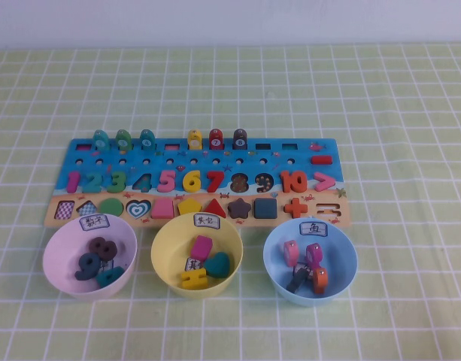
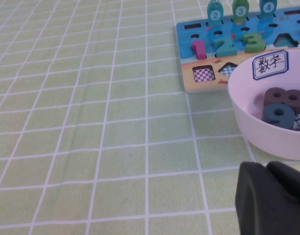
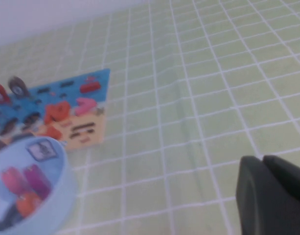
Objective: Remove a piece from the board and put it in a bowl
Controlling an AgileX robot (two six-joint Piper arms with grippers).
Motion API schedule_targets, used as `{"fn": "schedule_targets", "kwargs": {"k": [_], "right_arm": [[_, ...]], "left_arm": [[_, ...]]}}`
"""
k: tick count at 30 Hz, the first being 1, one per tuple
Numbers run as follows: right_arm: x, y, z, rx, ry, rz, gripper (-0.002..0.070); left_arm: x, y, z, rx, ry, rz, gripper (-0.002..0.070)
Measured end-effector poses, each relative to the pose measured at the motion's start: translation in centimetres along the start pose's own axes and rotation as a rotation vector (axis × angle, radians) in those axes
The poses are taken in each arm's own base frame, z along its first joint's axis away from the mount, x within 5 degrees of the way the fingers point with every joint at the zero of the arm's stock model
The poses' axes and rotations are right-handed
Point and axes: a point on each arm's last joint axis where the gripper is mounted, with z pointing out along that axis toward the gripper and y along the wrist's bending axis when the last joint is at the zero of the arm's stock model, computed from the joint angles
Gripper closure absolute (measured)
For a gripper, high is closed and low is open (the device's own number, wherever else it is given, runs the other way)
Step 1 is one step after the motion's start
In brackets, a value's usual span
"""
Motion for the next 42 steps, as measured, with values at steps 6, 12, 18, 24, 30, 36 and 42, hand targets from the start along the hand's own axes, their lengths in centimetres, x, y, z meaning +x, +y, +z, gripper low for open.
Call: {"fn": "schedule_targets", "kwargs": {"k": [6,12,18,24,30,36,42], "right_arm": [[-0.4,1.1,-0.1,-0.128,-0.018,0.37,0.0694],[-1.0,1.3,-0.1,-0.165,-0.074,0.519,0.0694],[-1.9,1.3,-0.3,-0.223,-0.139,0.804,0.0694],[-2.1,1.2,-0.3,-0.224,-0.165,0.851,0.0694],[-2.0,1.2,-0.3,-0.212,-0.166,0.726,0.0694],[-2.7,2.5,-0.6,-0.242,-0.081,0.382,0.0694],[-6.4,3.9,1.0,-0.18,0.174,0.064,0.0694]], "left_arm": [[0.0,0.0,0.0,0.0,0.0,0.0,0.0679],[0.0,0.0,0.0,0.0,0.0,0.0,0.0679],[0.0,0.0,0.0,0.0,0.0,0.0,0.0679],[0.0,0.0,0.0,0.0,0.0,0.0,0.0679],[0.0,0.0,0.0,0.0,0.0,0.0,0.0679],[0.0,0.0,0.0,0.0,0.0,0.0,0.0679],[0.0,0.0,0.0,0.0,0.0,0.0,0.0679]]}}
